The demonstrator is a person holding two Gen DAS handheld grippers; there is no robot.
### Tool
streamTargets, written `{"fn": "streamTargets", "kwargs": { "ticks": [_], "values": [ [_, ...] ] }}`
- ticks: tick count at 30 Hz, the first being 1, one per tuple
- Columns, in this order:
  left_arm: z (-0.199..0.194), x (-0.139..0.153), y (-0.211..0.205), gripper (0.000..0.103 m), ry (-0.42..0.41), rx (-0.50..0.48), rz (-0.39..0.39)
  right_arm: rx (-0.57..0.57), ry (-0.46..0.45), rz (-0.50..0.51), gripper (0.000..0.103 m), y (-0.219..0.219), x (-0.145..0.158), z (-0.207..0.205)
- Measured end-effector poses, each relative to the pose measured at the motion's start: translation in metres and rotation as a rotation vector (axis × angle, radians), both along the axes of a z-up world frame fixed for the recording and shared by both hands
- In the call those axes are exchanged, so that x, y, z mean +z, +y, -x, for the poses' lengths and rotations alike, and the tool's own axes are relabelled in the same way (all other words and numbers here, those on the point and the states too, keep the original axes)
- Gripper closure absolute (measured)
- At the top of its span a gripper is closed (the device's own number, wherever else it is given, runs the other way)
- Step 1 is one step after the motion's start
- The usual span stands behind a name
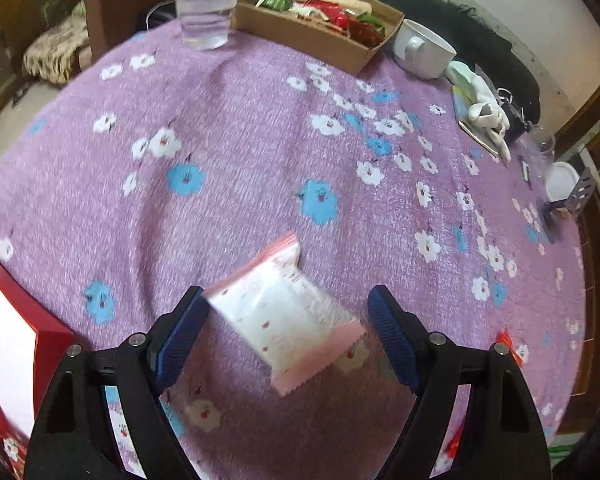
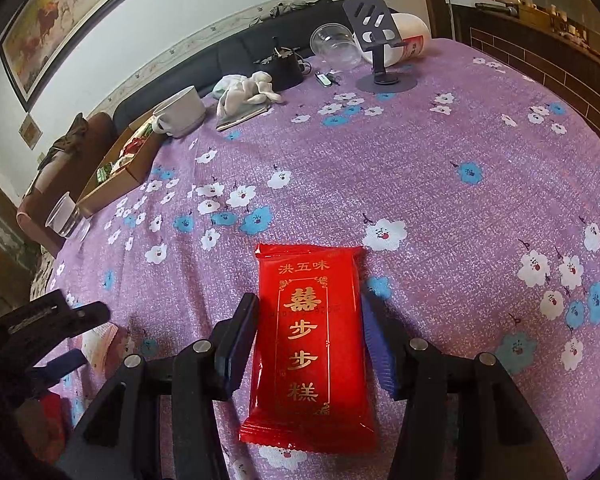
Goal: Organize snacks
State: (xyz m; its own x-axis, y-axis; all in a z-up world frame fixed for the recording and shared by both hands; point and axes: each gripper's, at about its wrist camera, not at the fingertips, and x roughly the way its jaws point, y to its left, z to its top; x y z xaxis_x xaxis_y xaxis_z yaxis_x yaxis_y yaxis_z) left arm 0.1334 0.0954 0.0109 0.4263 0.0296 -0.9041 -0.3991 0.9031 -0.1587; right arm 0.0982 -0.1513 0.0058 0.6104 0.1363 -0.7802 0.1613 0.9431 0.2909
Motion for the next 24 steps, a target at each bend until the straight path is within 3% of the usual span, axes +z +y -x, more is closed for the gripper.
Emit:
{"fn": "streamTargets", "kwargs": {
  "ticks": [6,11,13,16,19,24],
  "values": [
    [-0.001,-0.003,-0.017,0.021,-0.027,-0.116,-0.080,-0.001,0.002,0.000,0.048,0.000,0.000,0.000],
    [0.002,-0.005,-0.031,0.037,-0.050,-0.233,-0.204,0.015,0.011,0.034,0.047,0.004,0.000,-0.001],
    [0.005,-0.004,-0.037,0.050,-0.074,-0.287,-0.227,0.030,0.015,0.074,0.047,0.009,0.000,-0.001],
    [0.010,-0.004,-0.049,0.051,-0.090,-0.372,-0.281,0.052,0.018,0.142,0.046,0.018,-0.001,-0.001],
    [0.016,-0.003,-0.053,0.052,-0.104,-0.424,-0.277,0.071,0.020,0.207,0.046,0.026,-0.002,-0.001],
    [0.038,-0.002,-0.060,0.054,-0.118,-0.495,-0.261,0.072,0.019,0.216,0.050,0.025,-0.002,0.000]
  ]
}}
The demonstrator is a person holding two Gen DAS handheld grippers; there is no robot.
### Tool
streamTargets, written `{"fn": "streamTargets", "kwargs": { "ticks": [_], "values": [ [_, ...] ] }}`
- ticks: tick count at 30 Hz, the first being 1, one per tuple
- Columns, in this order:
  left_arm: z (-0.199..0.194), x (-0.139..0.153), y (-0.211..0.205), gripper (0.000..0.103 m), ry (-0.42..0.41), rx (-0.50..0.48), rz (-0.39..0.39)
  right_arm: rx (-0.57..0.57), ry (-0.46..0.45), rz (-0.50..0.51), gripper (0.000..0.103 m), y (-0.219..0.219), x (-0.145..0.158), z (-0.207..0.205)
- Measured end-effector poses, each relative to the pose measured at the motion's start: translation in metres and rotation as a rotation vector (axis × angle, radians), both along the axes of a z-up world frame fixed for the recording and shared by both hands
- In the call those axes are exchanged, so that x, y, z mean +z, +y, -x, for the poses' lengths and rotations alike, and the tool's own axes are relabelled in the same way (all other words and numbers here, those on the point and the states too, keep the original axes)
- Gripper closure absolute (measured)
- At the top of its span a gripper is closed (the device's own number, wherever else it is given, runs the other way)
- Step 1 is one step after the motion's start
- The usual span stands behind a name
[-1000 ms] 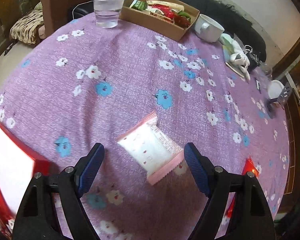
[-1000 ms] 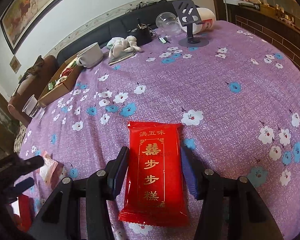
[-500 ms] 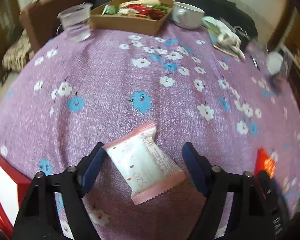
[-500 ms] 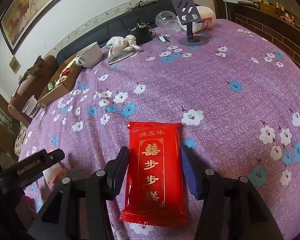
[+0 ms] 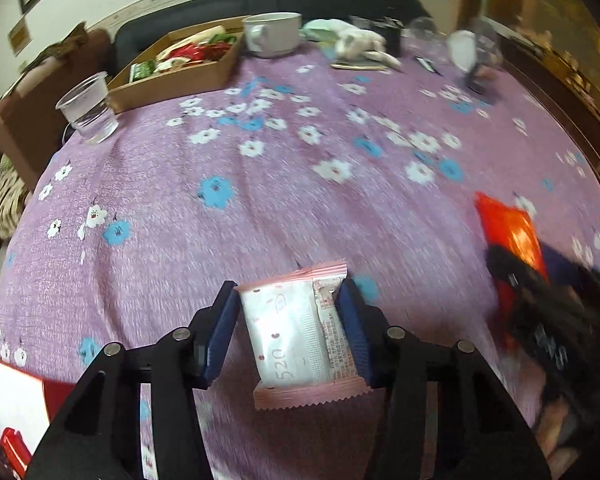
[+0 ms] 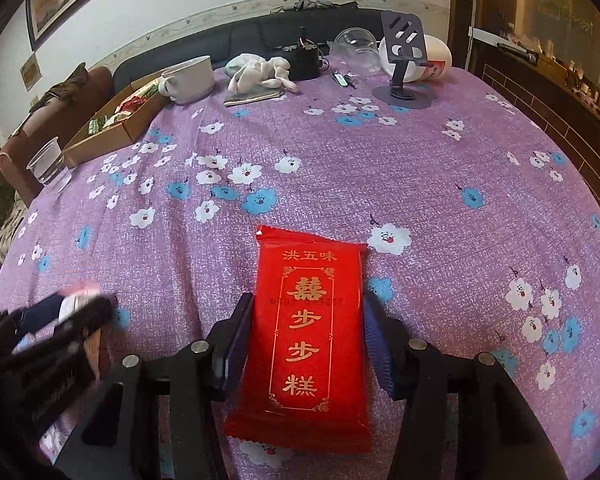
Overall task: Organize snacks
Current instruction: 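Carry both held packets up and over the red-rimmed tray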
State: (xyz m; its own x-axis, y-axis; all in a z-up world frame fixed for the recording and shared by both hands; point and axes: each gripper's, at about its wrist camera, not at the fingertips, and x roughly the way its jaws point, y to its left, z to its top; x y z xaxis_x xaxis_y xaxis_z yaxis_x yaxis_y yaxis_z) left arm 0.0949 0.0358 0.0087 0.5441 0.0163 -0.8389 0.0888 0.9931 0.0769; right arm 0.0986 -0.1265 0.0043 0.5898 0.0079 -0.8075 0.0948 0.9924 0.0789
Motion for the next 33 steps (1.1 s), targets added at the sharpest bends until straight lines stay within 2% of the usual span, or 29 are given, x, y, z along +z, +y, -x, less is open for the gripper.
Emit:
{"fn": "streamTargets", "kwargs": {
  "ticks": [4,8,10,12,14,19,22,24,28,33],
  "values": [
    [0.026,0.001,-0.010,0.054,-0.015,-0.068,0.002,-0.004,0.000,-0.026,0.051,-0.003,0.000,0.000],
    [0.051,0.008,-0.014,0.055,-0.044,-0.106,0.030,-0.012,-0.001,-0.112,0.052,-0.014,0.002,0.000],
    [0.063,0.016,-0.015,0.055,-0.072,-0.124,0.040,-0.010,-0.005,-0.194,0.052,-0.022,0.003,0.000],
    [0.076,0.026,-0.014,0.055,-0.100,-0.136,0.046,0.004,-0.017,-0.325,0.052,-0.032,0.004,0.000],
    [0.090,0.037,-0.012,0.055,-0.128,-0.142,0.063,0.015,-0.023,-0.400,0.052,-0.037,0.004,-0.001],
    [0.131,0.060,-0.001,0.055,-0.197,-0.148,0.101,0.041,0.013,-0.701,0.053,-0.056,-0.008,-0.005],
    [0.156,0.072,0.007,0.054,-0.235,-0.147,0.109,0.045,0.018,-0.796,0.053,-0.061,-0.012,-0.005],
    [0.171,0.079,0.015,0.054,-0.257,-0.144,0.119,0.060,0.005,-0.836,0.053,-0.061,-0.011,-0.003],
    [0.201,0.092,0.027,0.054,-0.294,-0.154,0.147,0.073,-0.071,-0.822,0.053,-0.060,0.005,0.006],
    [0.223,0.105,0.032,0.054,-0.344,-0.188,0.173,0.060,-0.134,-0.875,0.053,-0.066,0.022,0.039]
  ]
}}
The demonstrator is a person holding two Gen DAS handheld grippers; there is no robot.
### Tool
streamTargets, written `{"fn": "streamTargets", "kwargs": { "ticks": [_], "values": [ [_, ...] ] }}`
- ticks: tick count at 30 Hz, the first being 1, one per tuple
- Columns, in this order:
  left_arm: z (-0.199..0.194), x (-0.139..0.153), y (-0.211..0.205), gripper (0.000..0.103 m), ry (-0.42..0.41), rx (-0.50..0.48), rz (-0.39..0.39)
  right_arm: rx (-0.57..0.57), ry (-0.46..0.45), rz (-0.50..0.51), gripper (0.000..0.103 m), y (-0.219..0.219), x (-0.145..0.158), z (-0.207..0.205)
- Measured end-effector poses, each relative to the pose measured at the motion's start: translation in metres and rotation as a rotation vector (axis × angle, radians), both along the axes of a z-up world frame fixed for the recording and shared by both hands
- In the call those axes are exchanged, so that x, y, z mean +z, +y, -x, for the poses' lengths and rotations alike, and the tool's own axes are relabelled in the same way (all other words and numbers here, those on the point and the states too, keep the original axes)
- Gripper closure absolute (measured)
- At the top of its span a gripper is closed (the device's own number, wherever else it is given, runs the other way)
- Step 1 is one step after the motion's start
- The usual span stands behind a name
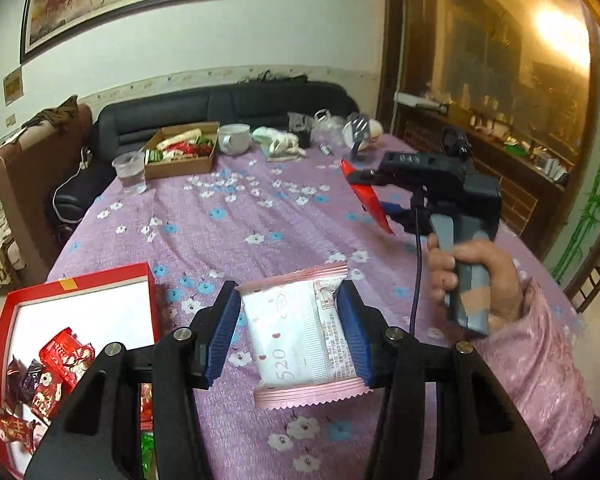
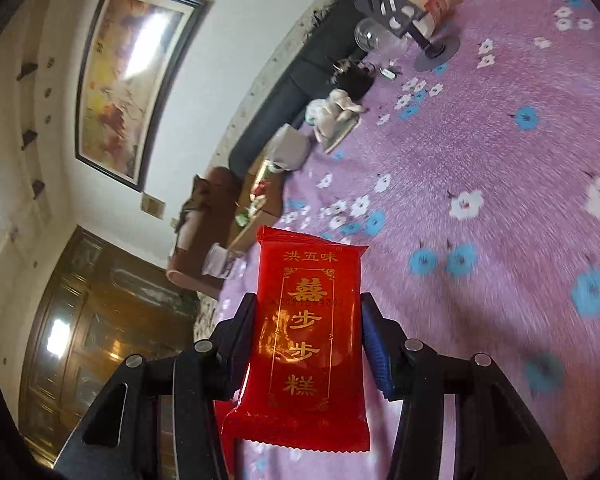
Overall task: Organize snacks
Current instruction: 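Carry both held packets up and over the red-rimmed tray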
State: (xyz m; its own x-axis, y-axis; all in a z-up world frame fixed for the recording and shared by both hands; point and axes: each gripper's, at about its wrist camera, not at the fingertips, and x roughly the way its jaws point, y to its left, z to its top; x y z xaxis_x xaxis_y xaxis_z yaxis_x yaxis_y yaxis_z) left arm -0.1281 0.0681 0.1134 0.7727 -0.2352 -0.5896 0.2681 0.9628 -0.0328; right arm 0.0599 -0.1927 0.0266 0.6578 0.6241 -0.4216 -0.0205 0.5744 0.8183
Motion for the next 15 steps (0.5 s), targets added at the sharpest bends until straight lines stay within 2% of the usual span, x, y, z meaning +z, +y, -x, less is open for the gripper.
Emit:
{"fn": "streamTargets", "kwargs": {
  "ticks": [9,15],
  "values": [
    [0.023,0.006,-0.011,0.054,-0.007,-0.072,0.061,0.004,-0.057,0.023,0.052,-0.011,0.022,0.097],
    [0.048,0.018,-0.011,0.054,-0.046,-0.081,0.077,0.001,-0.093,0.015,0.052,-0.019,0.040,0.132]
  ]
}}
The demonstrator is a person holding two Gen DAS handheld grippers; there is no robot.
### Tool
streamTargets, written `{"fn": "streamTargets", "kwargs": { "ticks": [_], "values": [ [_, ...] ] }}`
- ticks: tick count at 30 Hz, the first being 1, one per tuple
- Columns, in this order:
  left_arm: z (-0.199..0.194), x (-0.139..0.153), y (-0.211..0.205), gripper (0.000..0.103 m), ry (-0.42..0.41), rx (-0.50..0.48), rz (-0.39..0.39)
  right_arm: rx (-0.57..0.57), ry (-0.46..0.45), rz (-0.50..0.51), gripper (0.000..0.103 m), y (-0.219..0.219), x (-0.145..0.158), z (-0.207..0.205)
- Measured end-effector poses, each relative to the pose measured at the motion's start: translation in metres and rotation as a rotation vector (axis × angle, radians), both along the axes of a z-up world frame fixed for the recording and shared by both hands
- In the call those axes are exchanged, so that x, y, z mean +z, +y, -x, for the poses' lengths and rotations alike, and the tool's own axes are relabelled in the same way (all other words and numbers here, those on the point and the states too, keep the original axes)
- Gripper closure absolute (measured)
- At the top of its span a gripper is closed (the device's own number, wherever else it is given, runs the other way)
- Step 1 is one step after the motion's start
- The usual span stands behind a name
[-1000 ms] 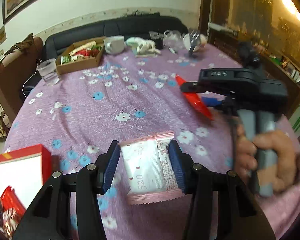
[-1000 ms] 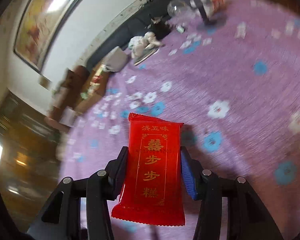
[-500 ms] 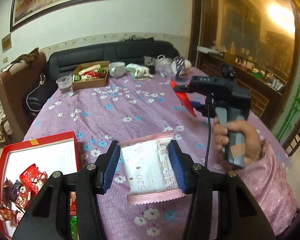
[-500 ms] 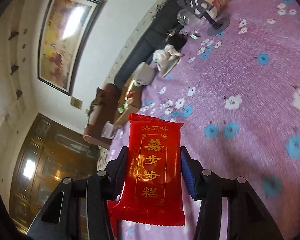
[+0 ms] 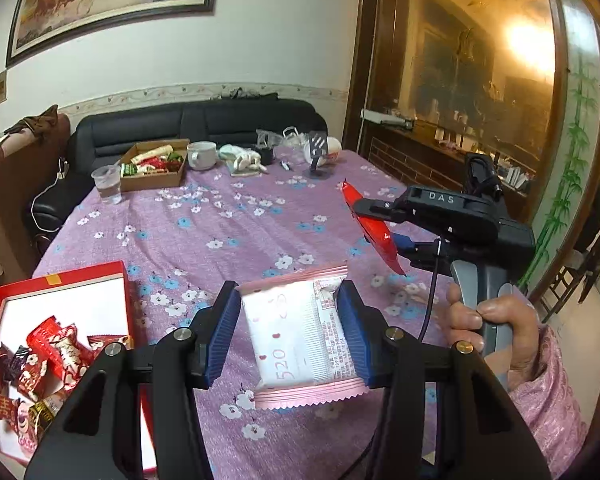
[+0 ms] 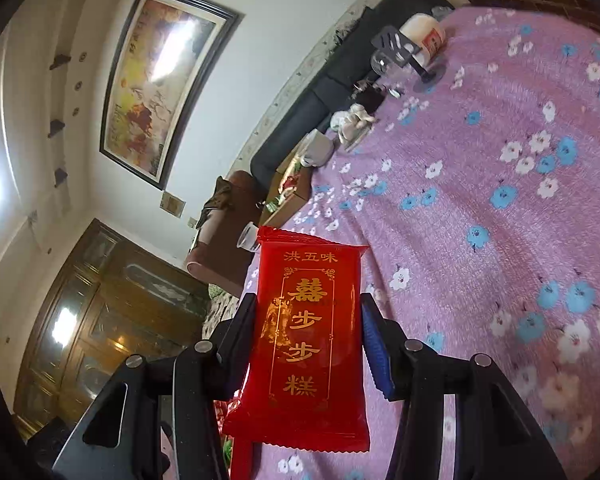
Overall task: Organize snacks
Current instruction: 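Carry both held packets up and over the red-rimmed tray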
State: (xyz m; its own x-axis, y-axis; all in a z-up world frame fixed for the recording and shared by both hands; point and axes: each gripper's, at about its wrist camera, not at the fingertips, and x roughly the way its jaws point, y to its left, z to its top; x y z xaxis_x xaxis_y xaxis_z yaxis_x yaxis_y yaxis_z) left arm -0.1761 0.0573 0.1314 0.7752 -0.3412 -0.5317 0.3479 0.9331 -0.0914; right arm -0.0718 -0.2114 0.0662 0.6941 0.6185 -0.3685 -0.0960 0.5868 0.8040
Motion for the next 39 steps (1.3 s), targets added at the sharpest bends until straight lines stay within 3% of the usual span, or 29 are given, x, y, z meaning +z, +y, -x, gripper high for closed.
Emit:
{"fn": "streamTargets", "kwargs": {
  "ticks": [19,31,39],
  "values": [
    [0.042,0.030,0.067,0.054,-0.100,0.134,0.077,0.176,-0.142,0.081,0.052,0.084,0.053,0.053],
    [0.028,0.008,0.121,0.054,-0.055,0.251,0.135,0.303,-0.182,0.133,0.052,0.139,0.058,0.062],
    [0.024,-0.014,0.146,0.054,-0.007,0.288,0.159,0.386,-0.143,0.187,0.052,0.185,0.037,0.061]
  ]
}}
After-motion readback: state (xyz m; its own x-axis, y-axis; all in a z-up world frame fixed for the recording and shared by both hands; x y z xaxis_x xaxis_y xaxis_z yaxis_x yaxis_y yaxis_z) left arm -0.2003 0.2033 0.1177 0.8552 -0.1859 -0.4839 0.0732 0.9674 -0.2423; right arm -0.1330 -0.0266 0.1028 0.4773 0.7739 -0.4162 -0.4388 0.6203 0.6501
